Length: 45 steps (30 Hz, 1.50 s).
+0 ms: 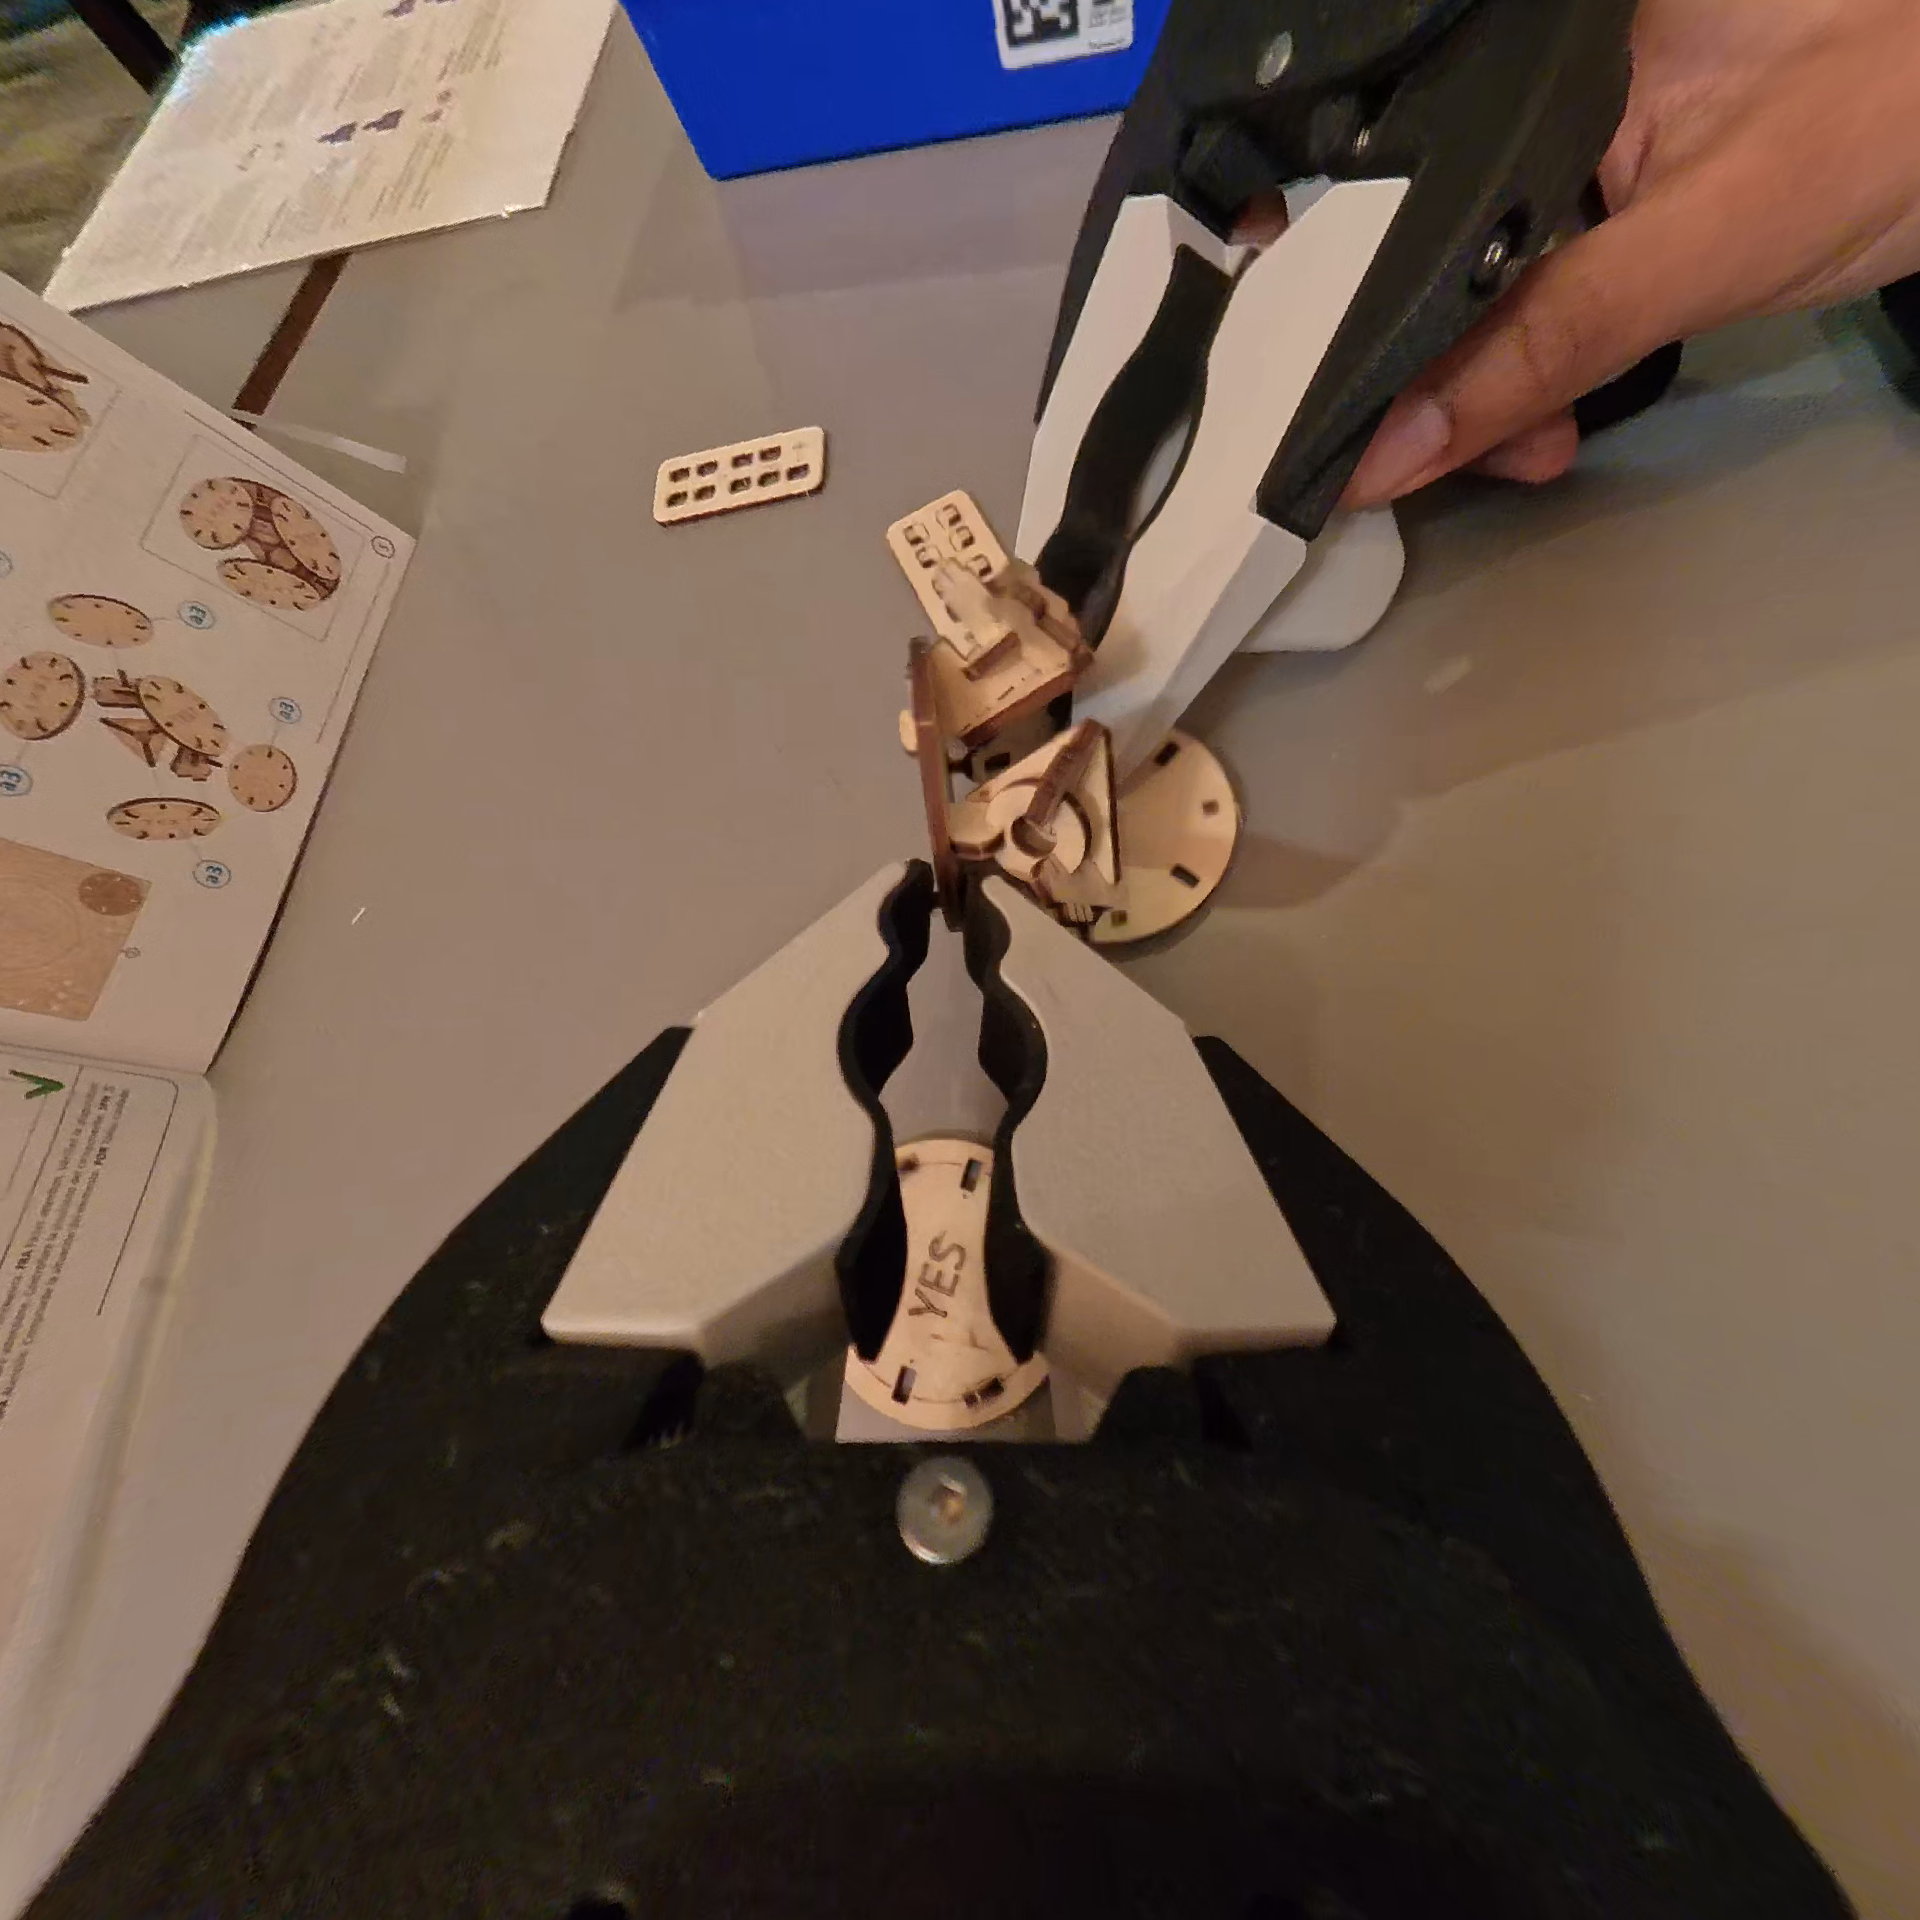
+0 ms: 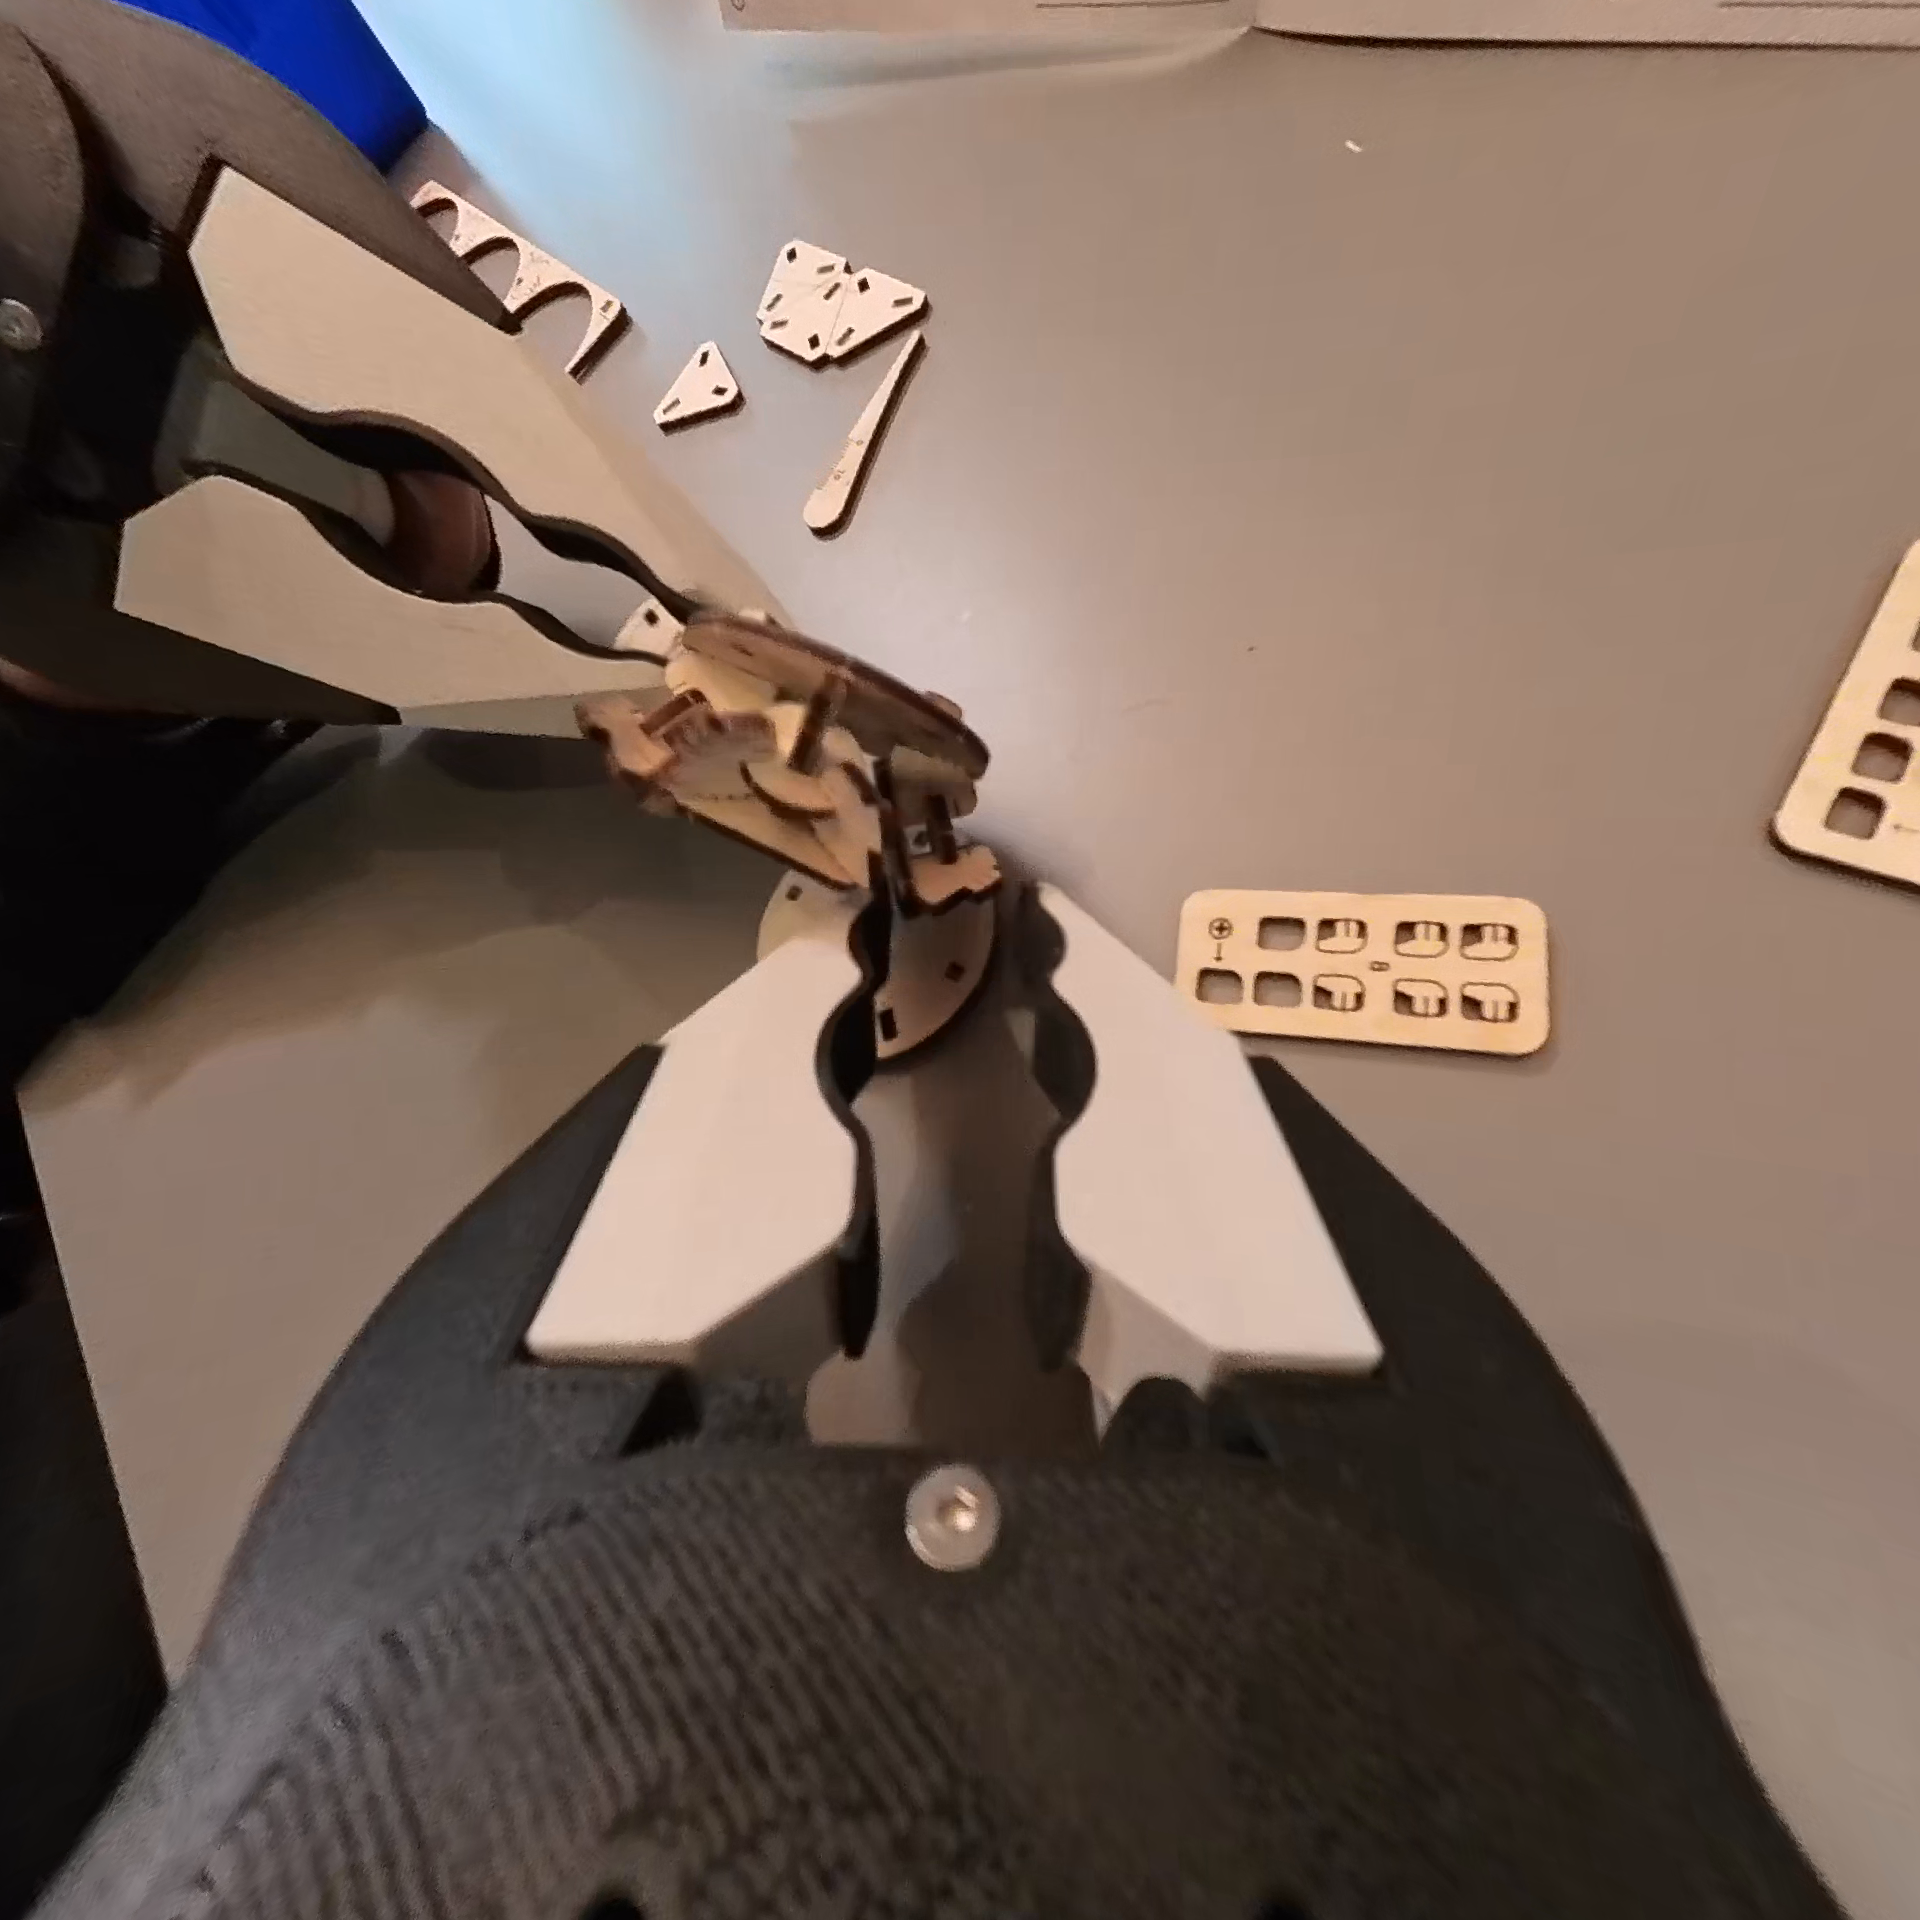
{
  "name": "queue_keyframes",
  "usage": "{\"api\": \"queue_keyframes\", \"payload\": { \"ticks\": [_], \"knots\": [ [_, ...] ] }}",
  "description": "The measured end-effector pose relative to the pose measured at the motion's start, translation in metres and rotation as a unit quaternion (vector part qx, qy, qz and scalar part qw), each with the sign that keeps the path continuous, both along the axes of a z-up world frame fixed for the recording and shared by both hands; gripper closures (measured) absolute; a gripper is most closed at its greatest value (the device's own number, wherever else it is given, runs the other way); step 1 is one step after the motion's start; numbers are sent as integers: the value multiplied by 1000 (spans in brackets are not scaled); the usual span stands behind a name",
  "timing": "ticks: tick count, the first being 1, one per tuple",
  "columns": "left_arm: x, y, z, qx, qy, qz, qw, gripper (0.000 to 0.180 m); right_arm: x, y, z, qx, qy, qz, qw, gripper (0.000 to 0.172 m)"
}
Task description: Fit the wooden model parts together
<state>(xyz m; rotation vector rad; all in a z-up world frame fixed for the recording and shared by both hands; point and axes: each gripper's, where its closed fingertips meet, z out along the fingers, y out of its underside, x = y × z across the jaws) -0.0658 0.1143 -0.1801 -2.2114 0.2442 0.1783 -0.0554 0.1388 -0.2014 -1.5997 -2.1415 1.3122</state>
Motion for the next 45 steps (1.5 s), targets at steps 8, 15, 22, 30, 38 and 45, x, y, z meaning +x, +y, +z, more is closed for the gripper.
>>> {"api": "queue_keyframes", "payload": {
  "ticks": [8, 15, 22, 30, 38, 45],
  "knots": [
    [0, 0, -4, -5, 0, 3, 1000, 177, 3, 0, 10, -65, 1, 12, 998, 153],
    [0, 0, -4, -7, 0, 10, 1000, 177, 9, 29, 31, -137, 39, -35, 989, 152],
    [0, 0, -4, 0, -16, 7, 1000, 177, 13, 23, 6, -55, -6, -27, 998, 160],
    [1, 0, -3, -2, 4, -5, 1000, 177, 14, 18, -2, -24, -20, -13, 999, 169],
    [1, 1, -3, -23, -8, -30, 999, 177, 15, 16, -2, -29, -21, -7, 999, 172],
    [2, 2, -2, -44, 8, -45, 998, 177, 15, 16, -2, -33, -23, -7, 999, 172]
  ]
}}
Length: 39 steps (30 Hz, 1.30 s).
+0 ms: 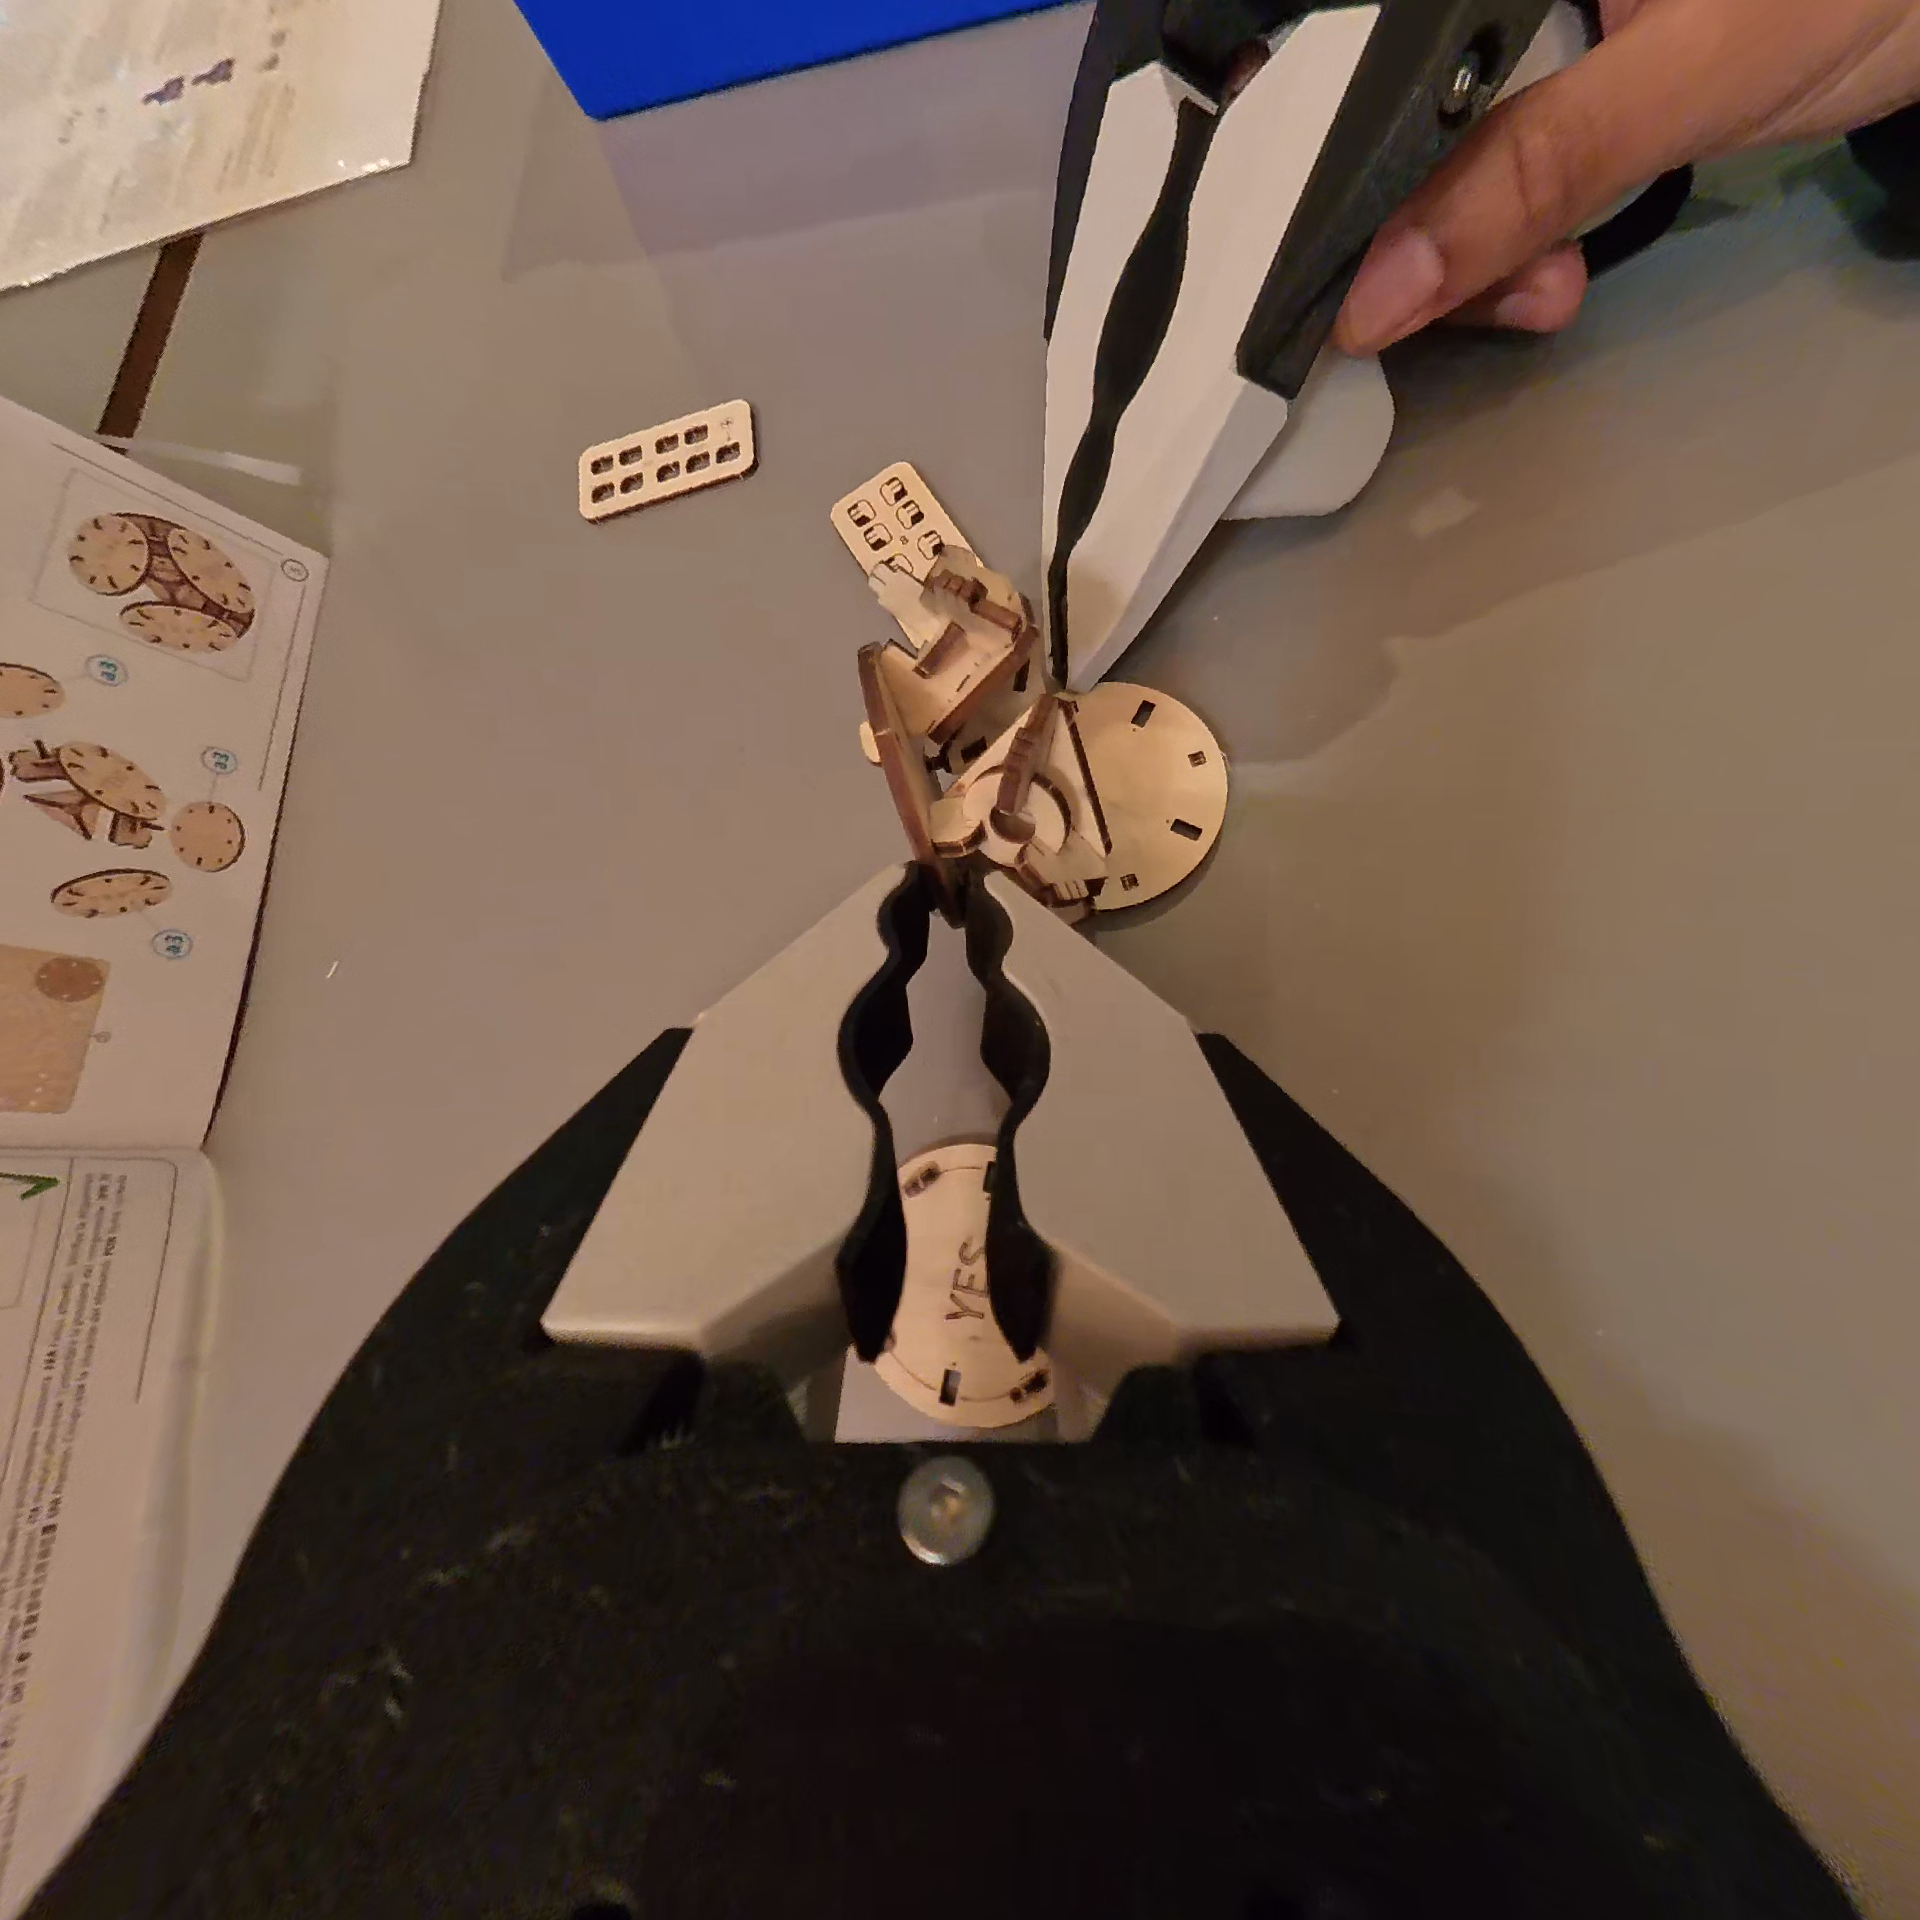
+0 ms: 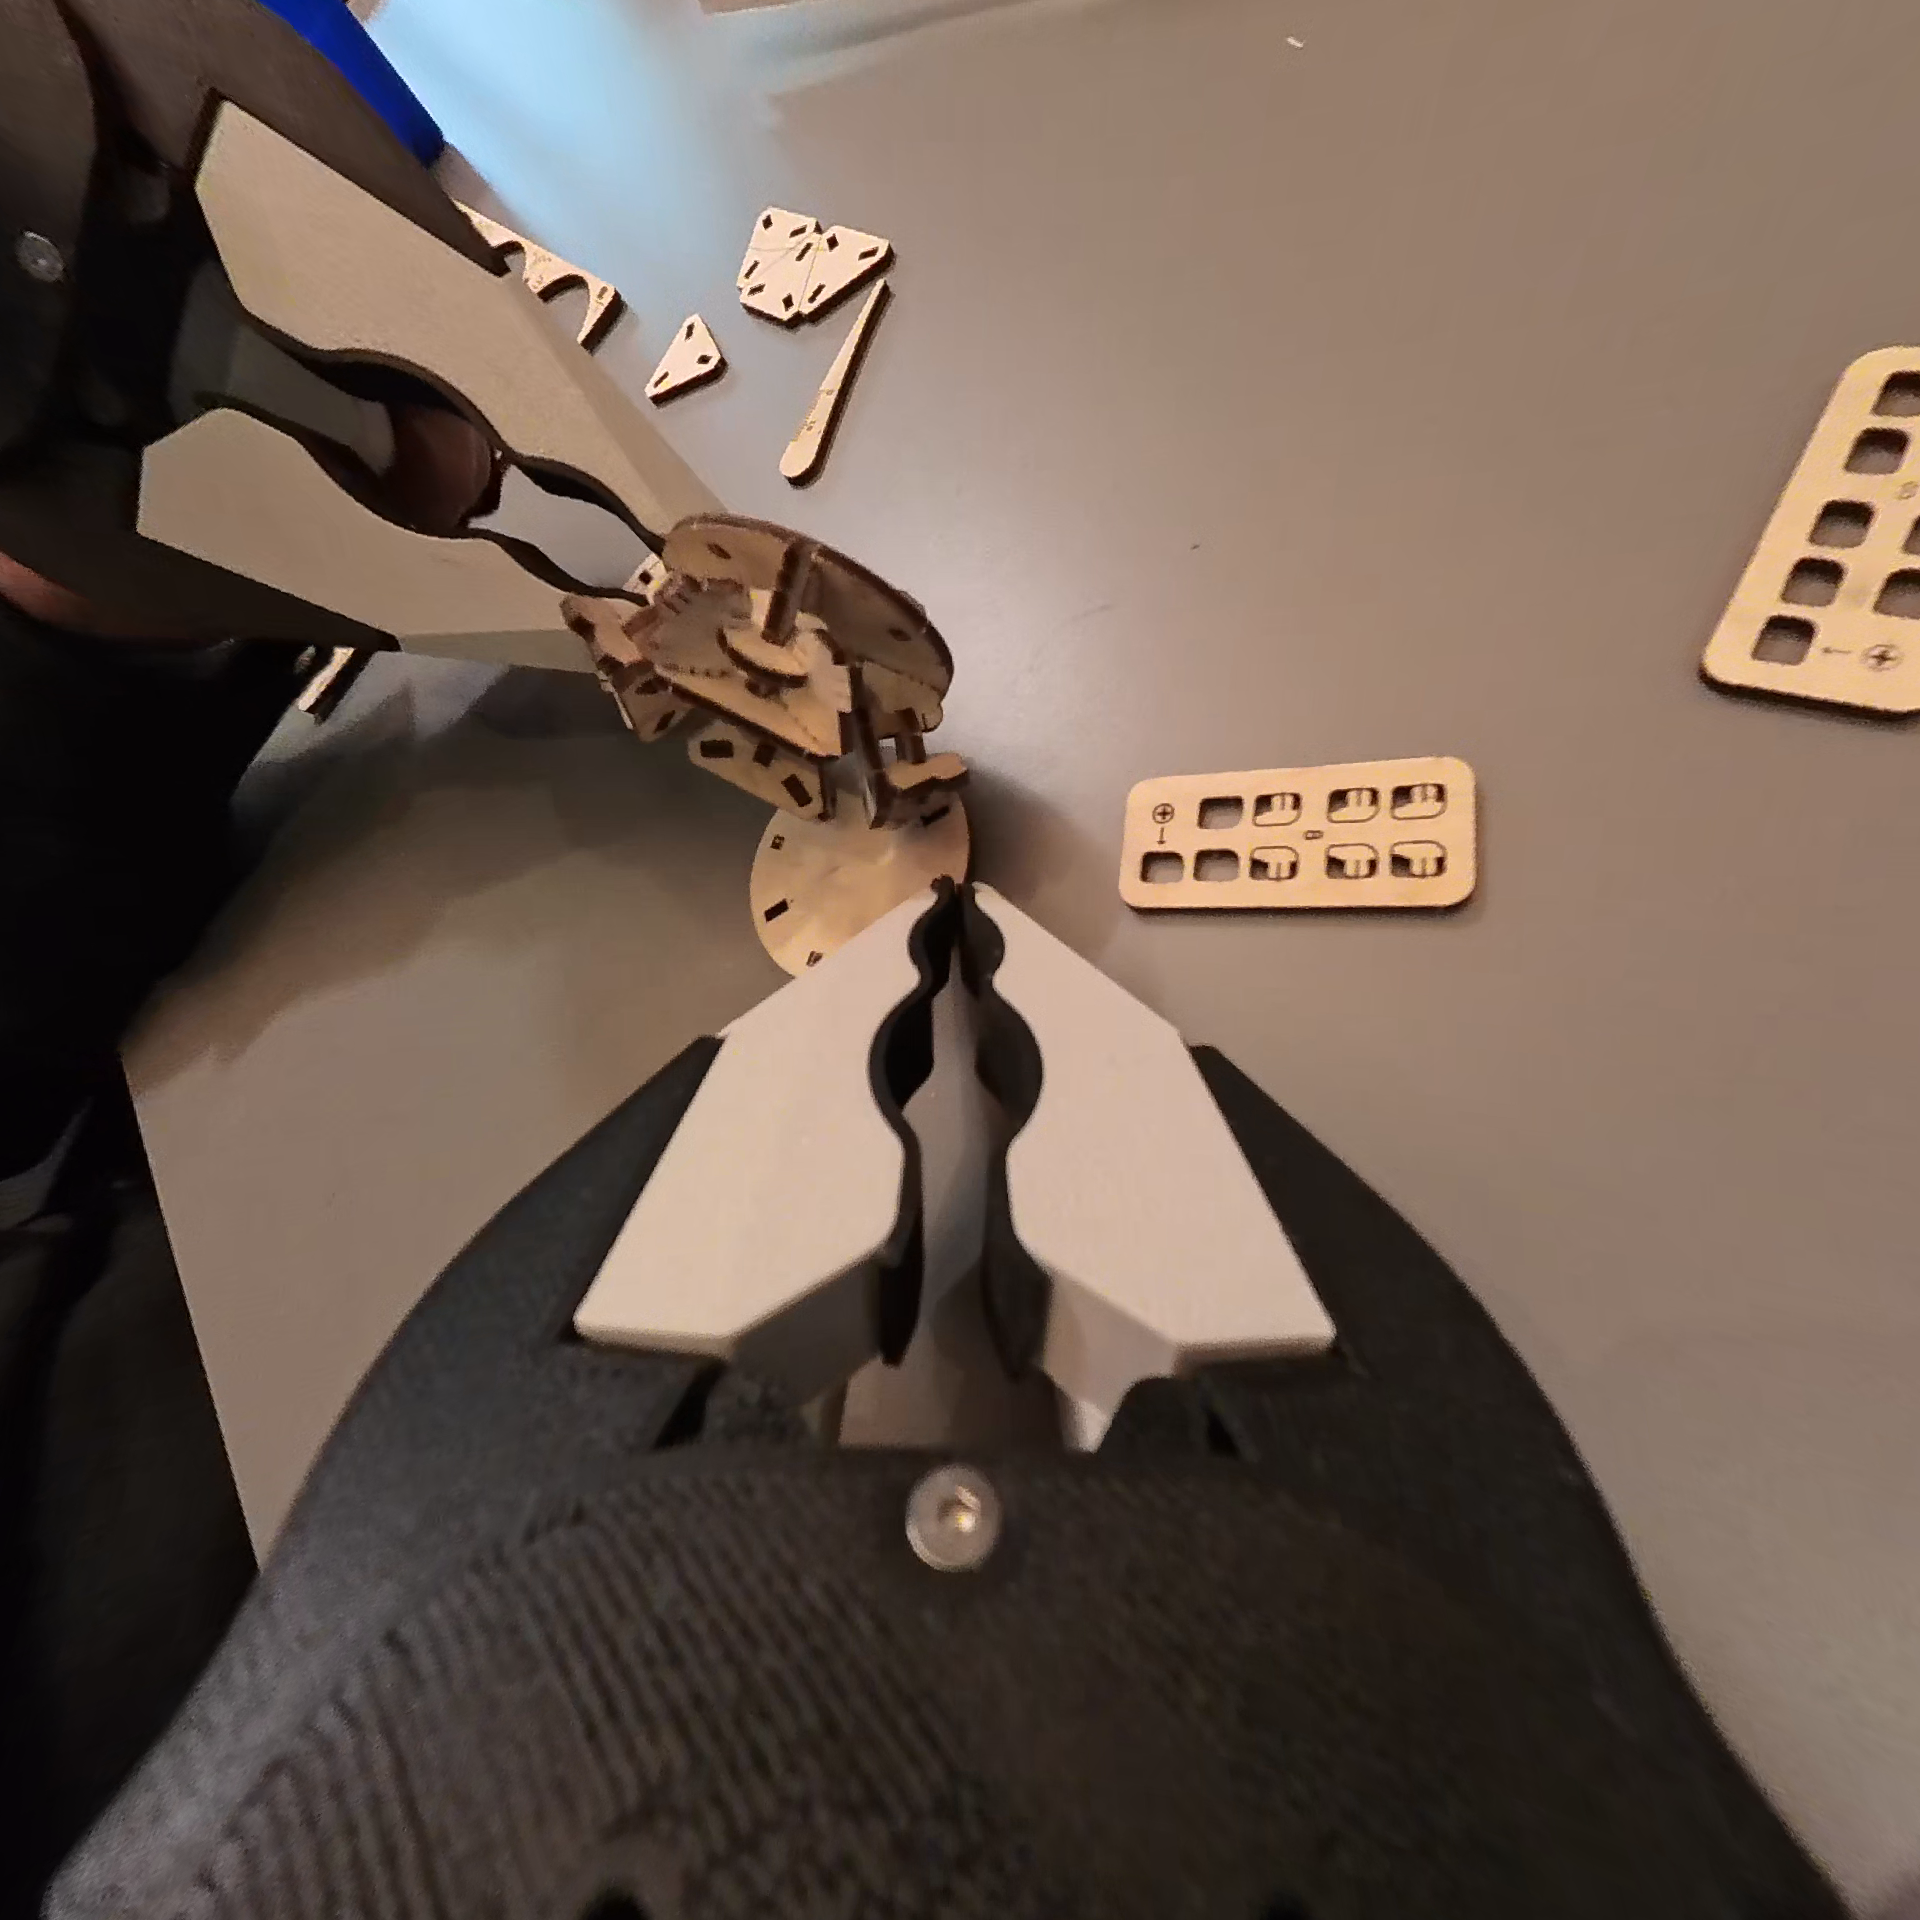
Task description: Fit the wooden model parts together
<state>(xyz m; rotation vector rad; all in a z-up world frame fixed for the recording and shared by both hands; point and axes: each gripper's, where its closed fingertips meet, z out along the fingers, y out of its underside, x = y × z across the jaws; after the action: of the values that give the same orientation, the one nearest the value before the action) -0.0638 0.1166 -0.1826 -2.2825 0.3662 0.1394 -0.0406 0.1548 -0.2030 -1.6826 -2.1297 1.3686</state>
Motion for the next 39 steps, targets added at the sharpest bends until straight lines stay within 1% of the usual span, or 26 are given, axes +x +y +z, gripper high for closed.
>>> {"api": "queue_keyframes", "payload": {
  "ticks": [9, 11, 22, 27, 30, 32, 35, 37, 39],
  "knots": [
    [-1, 0, -1, -11, -40, -35, 999, 177, 0, 0, 0, -2, -1, -1, 1000, 172],
    [-2, 1, -1, -17, -44, -33, 998, 177, 0, 0, 0, -3, -2, -1, 1000, 172],
    [1, 1, 1, -39, 43, -15, 998, 177, 0, 0, 0, -2, -1, -1, 1000, 172],
    [0, 0, 1, -36, 37, -15, 999, 176, 0, 1, 0, -2, -2, -5, 1000, 172],
    [0, 0, 0, -34, 36, -14, 999, 176, 0, 2, 0, -9, -4, -8, 1000, 166],
    [0, 0, 1, -35, 38, -14, 999, 176, 0, 3, 4, -25, -1, -9, 1000, 163],
    [0, 0, 1, -36, 41, -14, 998, 176, -2, 10, 14, -49, 21, -27, 998, 163],
    [0, 0, 1, -36, 41, -13, 998, 176, -4, 15, 20, -47, 38, -38, 997, 165],
    [0, 0, 1, -37, 44, -12, 998, 176, -8, 20, 31, -29, 75, -47, 996, 165]
  ]
}}
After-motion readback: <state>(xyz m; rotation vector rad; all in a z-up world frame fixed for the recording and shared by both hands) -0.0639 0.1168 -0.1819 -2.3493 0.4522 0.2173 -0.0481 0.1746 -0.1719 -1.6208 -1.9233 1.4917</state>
